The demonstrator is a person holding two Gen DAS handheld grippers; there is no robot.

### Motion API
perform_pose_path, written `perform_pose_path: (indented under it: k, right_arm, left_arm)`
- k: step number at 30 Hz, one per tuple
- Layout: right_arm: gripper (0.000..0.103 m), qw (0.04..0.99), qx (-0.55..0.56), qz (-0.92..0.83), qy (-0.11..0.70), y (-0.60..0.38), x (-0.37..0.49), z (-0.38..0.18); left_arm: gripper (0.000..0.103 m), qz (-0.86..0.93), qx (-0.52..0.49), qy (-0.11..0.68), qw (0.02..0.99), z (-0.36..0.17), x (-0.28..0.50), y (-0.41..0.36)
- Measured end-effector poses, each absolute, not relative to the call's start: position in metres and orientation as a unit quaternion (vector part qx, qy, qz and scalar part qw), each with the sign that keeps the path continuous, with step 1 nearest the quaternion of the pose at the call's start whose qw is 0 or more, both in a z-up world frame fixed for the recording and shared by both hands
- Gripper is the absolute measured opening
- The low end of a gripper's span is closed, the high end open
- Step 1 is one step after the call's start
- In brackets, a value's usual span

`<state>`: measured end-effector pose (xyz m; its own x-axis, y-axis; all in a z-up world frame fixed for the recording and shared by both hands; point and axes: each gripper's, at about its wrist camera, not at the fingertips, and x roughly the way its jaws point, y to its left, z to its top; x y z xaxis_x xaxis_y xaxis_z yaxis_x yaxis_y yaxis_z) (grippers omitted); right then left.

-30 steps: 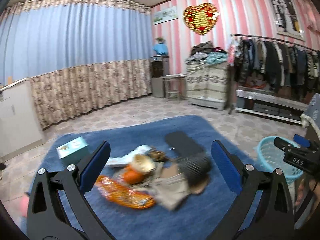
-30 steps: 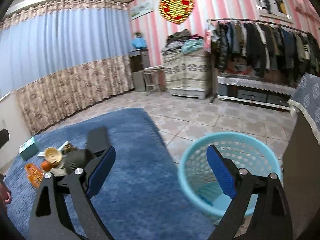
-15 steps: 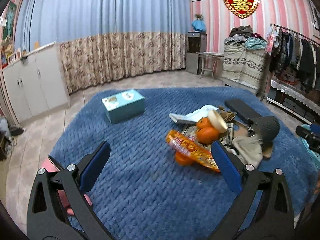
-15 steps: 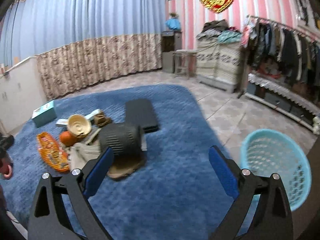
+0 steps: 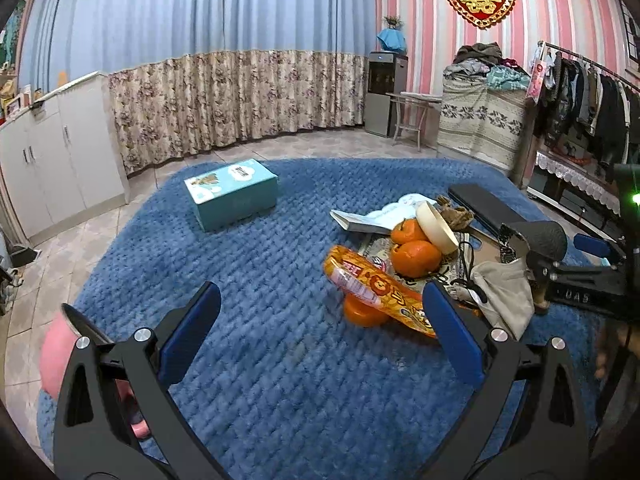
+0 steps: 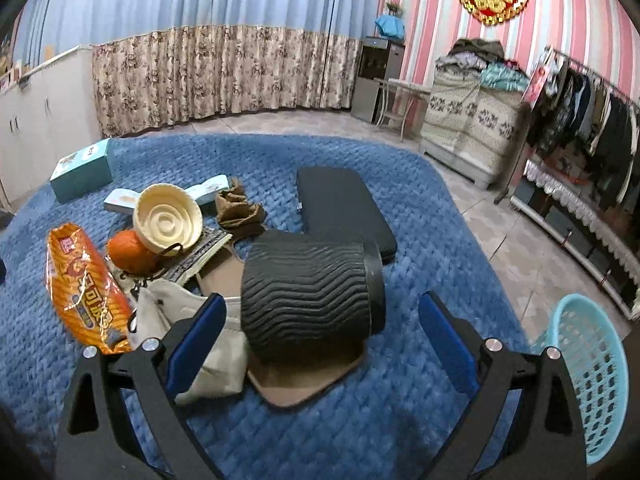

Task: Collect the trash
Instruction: 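Grasp the orange snack wrapper with the left tool while the right tool grasps the black phone case, then carry the wrapper and phone case to the basket and release both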

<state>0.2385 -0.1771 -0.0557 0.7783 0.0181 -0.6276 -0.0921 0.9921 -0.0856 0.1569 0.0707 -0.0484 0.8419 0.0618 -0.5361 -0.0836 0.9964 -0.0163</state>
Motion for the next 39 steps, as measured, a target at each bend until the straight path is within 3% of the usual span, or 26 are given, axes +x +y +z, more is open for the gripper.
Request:
perform_pose_path:
  k: [4,6,7,9,12,14,18,22,23,24,26,27,30,31,35,39]
  right_arm:
    - [0.093,0.935,0.023,0.059,0.349,-0.199,0.246,-0.058]
    - [0.081,0.931,0.050,0.078,0.353,-0.206,0.248,-0.058]
    - [0.071,0.929,0.055,0.083,0.356,-0.207,0.249,-0.058]
    - [0.065,0.928,0.055,0.086,0.358,-0.206,0.252,-0.061]
    - [0.065,0.929,0.040,0.084,0.359,-0.201,0.250,-0.062]
    - [0.078,0.930,0.021,0.070,0.360,-0.194,0.249,-0.063]
    - [0.082,0.932,-0.002,0.066,0.357,-0.186,0.249,-0.062]
    - [0.082,0.930,-0.012,0.062,0.362,-0.181,0.253,-0.067]
    - [0.080,0.930,-0.010,0.065,0.361,-0.182,0.253,-0.067]
    - [0.077,0.931,-0.006,0.067,0.359,-0.184,0.253,-0.067]
    - [0.051,0.931,0.006,0.072,0.357,-0.190,0.252,-0.064]
    - [0.046,0.932,0.013,0.071,0.355,-0.194,0.252,-0.063]
    - [0.039,0.935,0.030,0.072,0.347,-0.204,0.249,-0.060]
    - [0.031,0.936,0.030,0.070,0.344,-0.206,0.248,-0.058]
    - [0.019,0.946,0.030,0.060,0.318,-0.215,0.241,-0.048]
    - [0.016,0.949,0.046,0.053,0.308,-0.232,0.235,-0.042]
  left_arm:
    - [0.097,0.017,-0.030,0.298,0.954,-0.057,0.170,0.065]
    - [0.097,0.012,-0.029,0.301,0.953,-0.060,0.177,0.061]
    - [0.097,0.008,-0.030,0.305,0.952,-0.062,0.182,0.059]
    - [0.095,-0.001,-0.036,0.320,0.947,-0.067,0.193,0.055]
    - [0.082,-0.012,-0.051,0.343,0.938,-0.074,0.208,0.054]
    - [0.070,-0.017,-0.060,0.358,0.932,-0.079,0.216,0.054]
    - [0.048,-0.019,-0.066,0.363,0.929,-0.083,0.218,0.054]
    - [0.010,-0.019,-0.052,0.359,0.932,-0.082,0.218,0.050]
    - [0.007,-0.018,-0.051,0.358,0.932,-0.081,0.218,0.049]
    - [0.006,-0.016,-0.050,0.355,0.933,-0.079,0.218,0.049]
    - [0.001,-0.013,-0.054,0.342,0.938,-0.072,0.214,0.051]
    - [0.001,-0.013,-0.057,0.335,0.940,-0.068,0.213,0.052]
    - [0.000,-0.012,-0.066,0.312,0.948,-0.051,0.205,0.055]
    - [0.000,-0.014,-0.067,0.304,0.950,-0.044,0.202,0.053]
    - [0.000,-0.018,-0.055,0.272,0.961,-0.021,0.193,0.044]
    - [0.000,-0.028,-0.053,0.252,0.966,-0.004,0.189,0.032]
